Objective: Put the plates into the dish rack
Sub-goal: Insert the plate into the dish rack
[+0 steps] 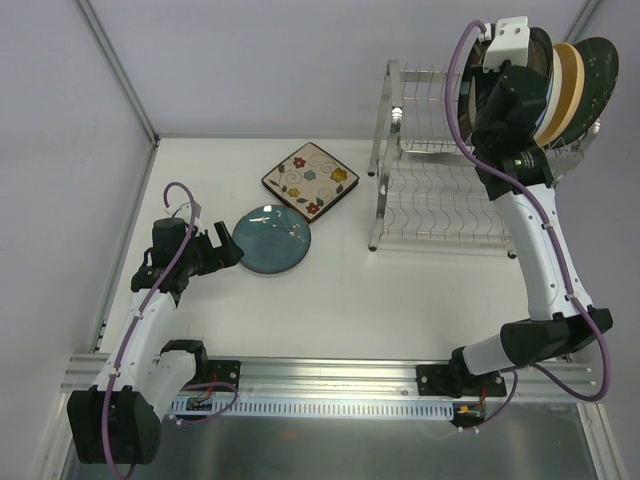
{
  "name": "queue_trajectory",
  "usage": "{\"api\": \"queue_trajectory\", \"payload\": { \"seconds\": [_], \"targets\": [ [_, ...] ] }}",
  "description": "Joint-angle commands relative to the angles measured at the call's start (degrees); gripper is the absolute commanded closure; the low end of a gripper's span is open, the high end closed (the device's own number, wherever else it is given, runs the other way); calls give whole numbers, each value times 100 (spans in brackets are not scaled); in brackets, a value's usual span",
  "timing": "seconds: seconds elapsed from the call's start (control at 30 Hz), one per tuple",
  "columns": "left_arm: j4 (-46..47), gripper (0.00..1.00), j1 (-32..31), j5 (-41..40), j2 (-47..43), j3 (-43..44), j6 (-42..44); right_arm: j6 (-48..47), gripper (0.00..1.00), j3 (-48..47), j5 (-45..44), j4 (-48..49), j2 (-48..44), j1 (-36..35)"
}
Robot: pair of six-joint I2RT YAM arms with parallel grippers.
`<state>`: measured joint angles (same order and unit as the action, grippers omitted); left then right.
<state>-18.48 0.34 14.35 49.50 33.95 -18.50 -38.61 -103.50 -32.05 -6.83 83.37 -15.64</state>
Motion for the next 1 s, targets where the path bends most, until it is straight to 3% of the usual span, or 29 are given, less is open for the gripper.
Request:
{"api": "queue_trajectory", "payload": {
  "seconds": [0.0, 0.27, 0.53, 0.77, 0.97],
  "targets": [
    [11, 1, -16, 24, -19, 155, -13, -24, 99, -170, 41, 77, 65, -1],
    [20, 1, -16, 33, -28, 147, -22, 292, 92, -197, 24, -231, 162, 87],
    [11, 1, -16, 42, -19, 164, -22, 433, 70, -162, 103, -459, -23, 114],
    [20, 1, -16, 68, 7, 173, -31, 442, 62, -161, 208, -582, -286, 122],
    [11, 1, -8, 103, -1, 173, -48, 521, 47, -126, 322, -741, -585, 114]
  ]
}}
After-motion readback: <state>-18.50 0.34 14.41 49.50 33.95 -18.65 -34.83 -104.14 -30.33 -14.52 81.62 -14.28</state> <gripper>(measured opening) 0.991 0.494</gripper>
